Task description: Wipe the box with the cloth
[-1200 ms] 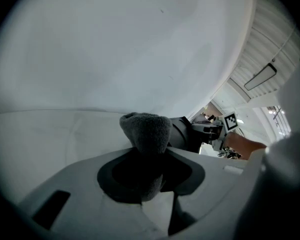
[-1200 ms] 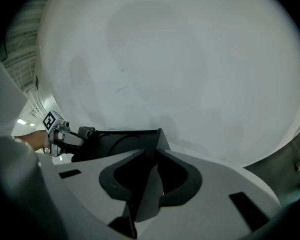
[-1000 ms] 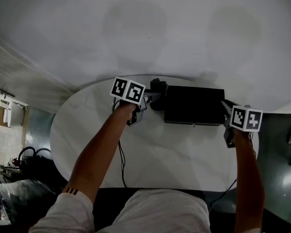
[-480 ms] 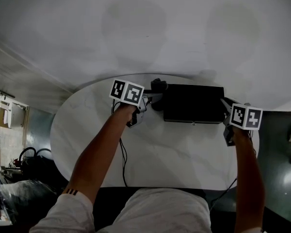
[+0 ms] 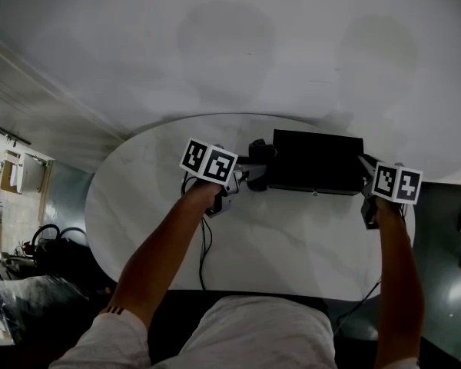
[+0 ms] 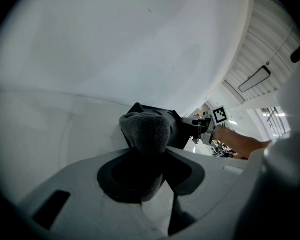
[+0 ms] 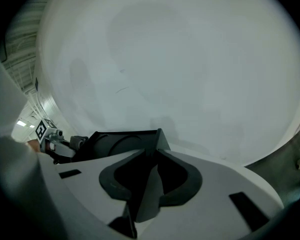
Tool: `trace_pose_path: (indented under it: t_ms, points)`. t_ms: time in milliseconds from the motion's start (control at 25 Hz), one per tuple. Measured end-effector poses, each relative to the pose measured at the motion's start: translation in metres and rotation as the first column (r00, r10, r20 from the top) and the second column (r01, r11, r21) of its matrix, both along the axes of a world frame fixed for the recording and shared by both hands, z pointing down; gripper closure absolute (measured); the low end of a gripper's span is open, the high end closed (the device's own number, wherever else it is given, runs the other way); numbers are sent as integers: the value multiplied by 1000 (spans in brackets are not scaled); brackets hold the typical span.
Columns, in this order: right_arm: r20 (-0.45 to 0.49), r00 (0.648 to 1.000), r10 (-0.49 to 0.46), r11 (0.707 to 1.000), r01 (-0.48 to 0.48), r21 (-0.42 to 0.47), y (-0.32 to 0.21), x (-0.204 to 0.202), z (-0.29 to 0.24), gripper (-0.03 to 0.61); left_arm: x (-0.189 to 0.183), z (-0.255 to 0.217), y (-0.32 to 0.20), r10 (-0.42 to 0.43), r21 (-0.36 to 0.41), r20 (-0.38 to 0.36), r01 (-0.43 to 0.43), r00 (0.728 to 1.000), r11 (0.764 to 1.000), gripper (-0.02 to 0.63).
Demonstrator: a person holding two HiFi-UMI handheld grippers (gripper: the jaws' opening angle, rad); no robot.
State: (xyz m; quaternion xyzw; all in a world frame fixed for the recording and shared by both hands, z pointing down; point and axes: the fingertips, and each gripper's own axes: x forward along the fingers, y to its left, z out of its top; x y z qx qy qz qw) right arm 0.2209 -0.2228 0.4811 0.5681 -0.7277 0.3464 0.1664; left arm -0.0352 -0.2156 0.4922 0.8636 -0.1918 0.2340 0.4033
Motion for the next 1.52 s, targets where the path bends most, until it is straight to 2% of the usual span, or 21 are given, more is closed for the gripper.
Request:
trace_pose_path:
  t_ms: [320,520,800,1160,1320,1520]
  points:
    - [-5,1000,2,1000,-2,3,-2,0,0,503,-5,-1,25,13,-14,-19,-13,1000,1000,496]
    - [0,1000,0,1000,0,5,-2,1,1,503,-9,-8,24,8,-6,-32,-9,999,1000,495]
    - [11,1000,1,1000,-1,12,-1,1,1,503,-15,-13,4,-31,21,-24,31,999,999,495]
    - [11,1000,4,1000,-4,10,-1,0,1,503,-10,-5,-44,-75,61,23,73,997,995,495]
    - [10,1000,4,1000,-4,9,0,-1,0,503,-8,0,-62,-71,73,47,68,996,995,495]
    - [12,1000,2,1000,-2,8,0,0,1,502,-2,5,-73,-67,65,41,65,997,996,497]
